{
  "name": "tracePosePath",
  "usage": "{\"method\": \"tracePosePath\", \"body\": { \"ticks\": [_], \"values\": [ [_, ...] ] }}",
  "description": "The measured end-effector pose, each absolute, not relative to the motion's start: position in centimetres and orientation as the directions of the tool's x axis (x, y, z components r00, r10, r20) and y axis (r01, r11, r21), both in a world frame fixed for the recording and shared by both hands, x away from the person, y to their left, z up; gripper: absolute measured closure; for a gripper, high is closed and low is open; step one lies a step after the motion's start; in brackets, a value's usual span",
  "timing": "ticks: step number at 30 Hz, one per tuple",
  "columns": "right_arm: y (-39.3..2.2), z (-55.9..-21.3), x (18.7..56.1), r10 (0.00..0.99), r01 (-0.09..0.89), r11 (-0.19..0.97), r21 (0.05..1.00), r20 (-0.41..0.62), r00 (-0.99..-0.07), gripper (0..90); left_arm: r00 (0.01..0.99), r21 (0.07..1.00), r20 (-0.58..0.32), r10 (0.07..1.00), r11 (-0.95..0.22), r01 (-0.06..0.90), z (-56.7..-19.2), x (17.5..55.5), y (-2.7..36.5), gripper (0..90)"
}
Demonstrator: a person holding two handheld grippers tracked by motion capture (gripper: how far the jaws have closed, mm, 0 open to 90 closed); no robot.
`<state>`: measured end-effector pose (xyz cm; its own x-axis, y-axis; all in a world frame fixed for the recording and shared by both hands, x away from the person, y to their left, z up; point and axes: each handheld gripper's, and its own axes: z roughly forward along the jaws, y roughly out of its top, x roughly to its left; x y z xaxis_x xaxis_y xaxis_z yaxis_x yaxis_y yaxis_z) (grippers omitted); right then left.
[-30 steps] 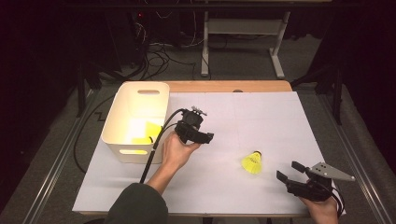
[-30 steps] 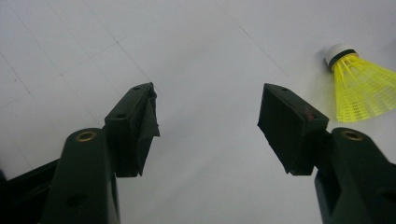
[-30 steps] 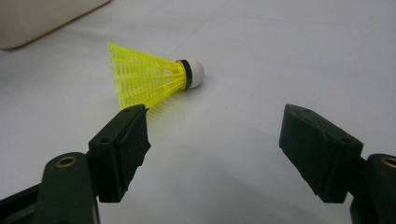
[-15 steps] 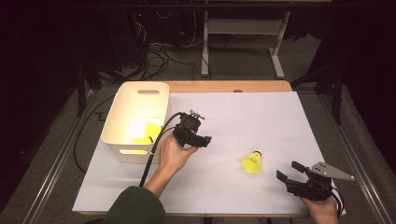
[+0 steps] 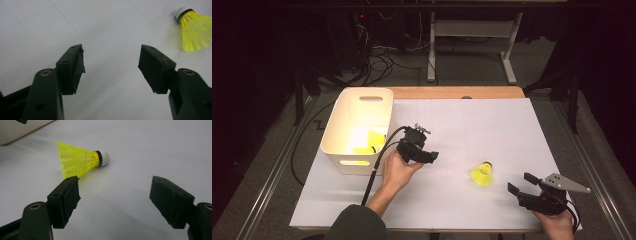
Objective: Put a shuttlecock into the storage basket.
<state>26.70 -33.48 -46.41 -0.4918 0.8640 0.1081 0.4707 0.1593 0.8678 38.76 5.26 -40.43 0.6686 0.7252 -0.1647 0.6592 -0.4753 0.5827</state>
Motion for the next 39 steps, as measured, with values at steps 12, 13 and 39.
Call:
{"method": "tracePosePath", "body": {
  "ticks": [12,13,39],
  "values": [
    [-33.3,-46.3,26.7,0.867,0.471,0.172,0.865,0.094,-0.489,24.3,0.664,0.579,-0.175,0.727,-0.469,0.667,-41.5,38.5,5.7,37.8],
    [-33.2,-46.2,26.7,0.866,0.471,0.173,0.865,0.093,-0.491,24.3,0.665,0.580,-0.176,0.726,-0.469,0.666,-41.6,38.4,5.7,37.8],
    [-31.3,-45.9,27.4,0.841,0.469,0.237,0.851,0.062,-0.538,26.2,0.667,0.566,-0.170,0.725,-0.482,0.669,-43.0,38.1,5.9,37.8]
  ]
}}
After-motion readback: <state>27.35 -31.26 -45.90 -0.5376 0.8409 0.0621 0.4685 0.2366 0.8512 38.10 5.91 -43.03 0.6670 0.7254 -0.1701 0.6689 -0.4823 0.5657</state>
